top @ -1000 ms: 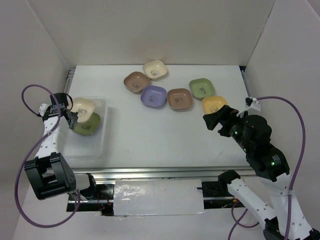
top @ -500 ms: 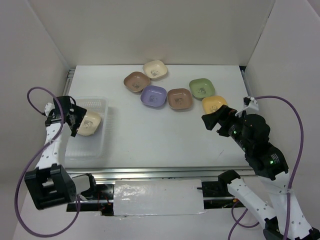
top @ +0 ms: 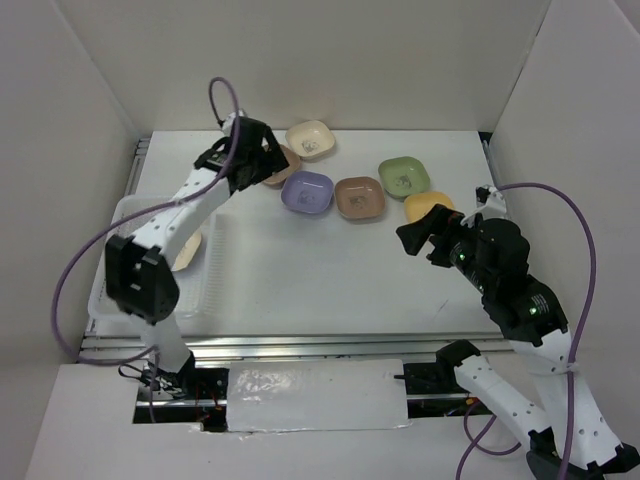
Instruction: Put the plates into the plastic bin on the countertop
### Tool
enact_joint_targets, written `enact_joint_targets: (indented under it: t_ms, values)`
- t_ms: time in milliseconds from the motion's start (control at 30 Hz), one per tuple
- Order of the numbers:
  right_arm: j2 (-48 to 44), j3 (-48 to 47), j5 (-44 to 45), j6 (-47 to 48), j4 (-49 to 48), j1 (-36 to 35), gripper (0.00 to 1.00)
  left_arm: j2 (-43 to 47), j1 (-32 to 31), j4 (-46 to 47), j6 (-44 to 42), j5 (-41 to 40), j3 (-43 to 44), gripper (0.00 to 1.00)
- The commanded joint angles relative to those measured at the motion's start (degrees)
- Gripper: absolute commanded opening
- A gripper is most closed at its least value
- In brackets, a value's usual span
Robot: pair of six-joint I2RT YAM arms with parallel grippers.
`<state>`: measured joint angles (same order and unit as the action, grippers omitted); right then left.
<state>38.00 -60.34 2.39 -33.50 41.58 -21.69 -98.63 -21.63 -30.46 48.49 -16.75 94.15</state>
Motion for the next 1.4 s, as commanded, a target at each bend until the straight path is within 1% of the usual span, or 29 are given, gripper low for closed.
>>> enact_joint_targets:
  t_ms: [0,200,300,367,467,500,600,633,667,733,767,867,900,933,967,1000,1033,1067,1100,1133,1200,1233,1300,1333,1367]
  values:
    - [-1.34,0.13,0.86,1.85,-1.51,0.51,1.0,-11.27,-0.52,-7.6,-3.31,-0.39,10.49,0.99]
    - [-1.0,1.27,-0.37,2.12,-1.94,0.69,1.0,-25.53,-0.96,-8.91,-1.64,1.02,20.17,0.99]
    - [-0.91,1.71,-0.72,2.29,-1.95,0.6,1.0,-30.46,-1.83,-10.93,-1.38,-0.38,22.65,0.99]
    - [-1.17,1.97,-0.72,2.56,-1.94,0.69,1.0,-31.97,-2.28,-10.07,-1.2,-0.82,21.61,0.98]
    - [-1.7,2.24,-0.55,2.65,-2.03,0.78,1.0,-31.98,-3.07,-6.73,-0.42,-1.71,16.78,0.92]
    - [-1.7,2.33,-0.72,2.65,-2.03,0.78,1.0,-31.98,-2.98,-5.33,0.37,-1.62,14.16,0.86]
    - [-1.87,2.24,-0.46,2.82,-1.68,0.77,1.0,-32.06,-2.72,-3.3,0.99,-1.18,11.06,0.72]
    - [-1.88,2.24,-0.37,2.82,-1.59,0.86,1.0,-32.06,-2.72,-3.38,1.08,-1.18,10.71,0.63]
    - [-2.05,2.15,-0.2,3.0,-1.51,0.78,1.0,-31.8,-2.72,-3.47,1.17,-1.26,10.53,0.37]
    - [-2.23,2.06,-0.02,2.91,-1.24,0.78,1.0,-30.66,-3.07,-3.12,1.17,-2.57,9.04,0.23]
    - [-2.23,2.15,0.07,2.91,-1.42,0.86,1.0,-29.0,-3.42,-3.12,1.43,-3.1,8.34,0.1]
    - [-2.49,2.33,0.16,2.82,-1.59,0.69,1.0,-23.47,-4.56,-3.29,2.22,-5.21,2.82,0.0]
    - [-2.58,2.42,0.07,2.65,-1.59,0.77,1.0,-21.71,-5.09,-3.73,2.48,-6.09,1.49,0.0]
    - [-2.58,2.5,-0.02,2.73,-1.77,0.78,1.0,-17.08,-5.7,-3.91,2.75,-6.79,-0.35,0.0]
    - [-2.58,2.68,-0.02,2.65,-2.2,0.78,1.0,-14.25,-7.27,-3.39,3.01,-8.8,-4.28,0.0]
    - [-2.58,2.77,-0.11,2.65,-2.47,0.86,1.0,-11.79,-7.98,-3.73,3.54,-9.95,-6.15,0.0]
    - [-2.4,2.68,-0.28,2.65,-2.47,0.86,1.0,-6.37,-8.69,-4.17,3.98,-10.92,-7.56,0.0]
    - [-2.14,2.33,-0.37,2.56,-2.3,0.86,1.0,-3.7,-9.56,-5.65,4.76,-12.93,-10.01,0.0]
    - [-1.7,2.15,-0.37,2.56,-2.03,0.86,1.0,-1.24,-9.75,-6.71,5.29,-13.82,-10.99,0.0]
    - [-1.7,1.89,-0.55,2.65,-2.03,0.86,1.0,3.83,-9.75,-7.59,5.39,-14.27,-12.57,0.0]
    - [-1.7,1.98,-0.9,2.38,-2.38,0.78,1.0,8.69,-9.4,-10.04,5.04,-15.32,-13.99,0.0]
    - [-2.22,2.15,-0.9,2.3,-2.47,0.78,1.0,13.33,-8.79,-10.32,4.6,-15.24,-14.69,0.0]
    - [-2.49,2.33,-0.99,2.21,-2.82,0.69,1.0,17.84,-5.37,-11.55,2.67,-13.32,-16.97,0.0]
    - [-2.4,2.59,-1.07,2.29,-2.82,0.77,1.0,22.21,-1.87,-11.47,1.79,-12.44,-19.16,0.0]
    - [-2.32,2.5,-1.25,2.29,-3.08,0.78,1.0,24.34,0.25,-10.94,-0.39,-11.38,-20.31,0.0]
